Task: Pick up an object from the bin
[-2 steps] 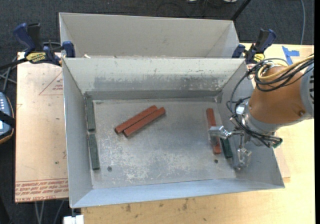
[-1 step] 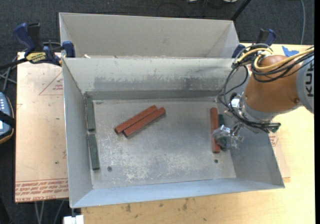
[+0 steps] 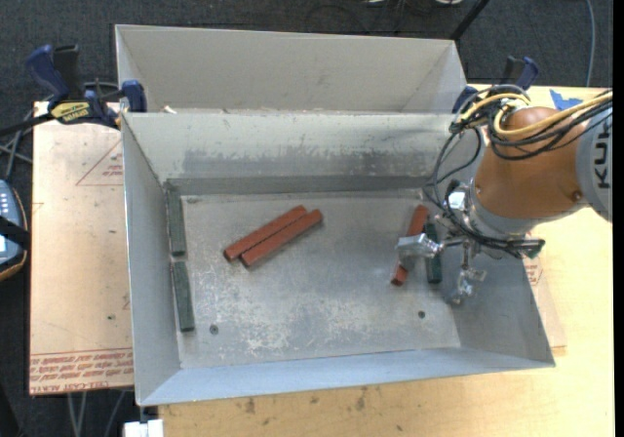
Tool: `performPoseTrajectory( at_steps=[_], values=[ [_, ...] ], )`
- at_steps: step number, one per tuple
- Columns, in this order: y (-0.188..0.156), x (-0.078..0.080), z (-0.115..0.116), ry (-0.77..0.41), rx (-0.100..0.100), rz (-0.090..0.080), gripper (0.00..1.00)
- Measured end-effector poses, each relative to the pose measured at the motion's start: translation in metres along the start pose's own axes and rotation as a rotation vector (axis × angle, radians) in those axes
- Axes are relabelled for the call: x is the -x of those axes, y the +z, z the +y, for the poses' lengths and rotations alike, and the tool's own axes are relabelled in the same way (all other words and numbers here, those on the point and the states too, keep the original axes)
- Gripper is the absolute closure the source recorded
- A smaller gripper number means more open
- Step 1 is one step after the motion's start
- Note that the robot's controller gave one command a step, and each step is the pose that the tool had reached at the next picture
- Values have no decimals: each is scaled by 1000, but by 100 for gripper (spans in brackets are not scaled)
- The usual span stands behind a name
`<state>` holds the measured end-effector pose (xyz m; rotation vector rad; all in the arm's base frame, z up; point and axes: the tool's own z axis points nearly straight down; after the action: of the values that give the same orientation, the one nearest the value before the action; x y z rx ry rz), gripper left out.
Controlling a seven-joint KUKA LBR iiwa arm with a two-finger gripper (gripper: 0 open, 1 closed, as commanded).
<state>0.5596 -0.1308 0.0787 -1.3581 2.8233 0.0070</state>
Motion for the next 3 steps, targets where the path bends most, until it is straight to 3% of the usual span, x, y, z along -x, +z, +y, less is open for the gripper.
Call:
performPoseTrajectory(
  at_steps=[1,2,3],
  values=[
    [0,-2,-1,-1,-2,5,100],
    [0,0,0,-1,0,0,0],
    [0,0,0,-1,0,0,0]
  ],
)
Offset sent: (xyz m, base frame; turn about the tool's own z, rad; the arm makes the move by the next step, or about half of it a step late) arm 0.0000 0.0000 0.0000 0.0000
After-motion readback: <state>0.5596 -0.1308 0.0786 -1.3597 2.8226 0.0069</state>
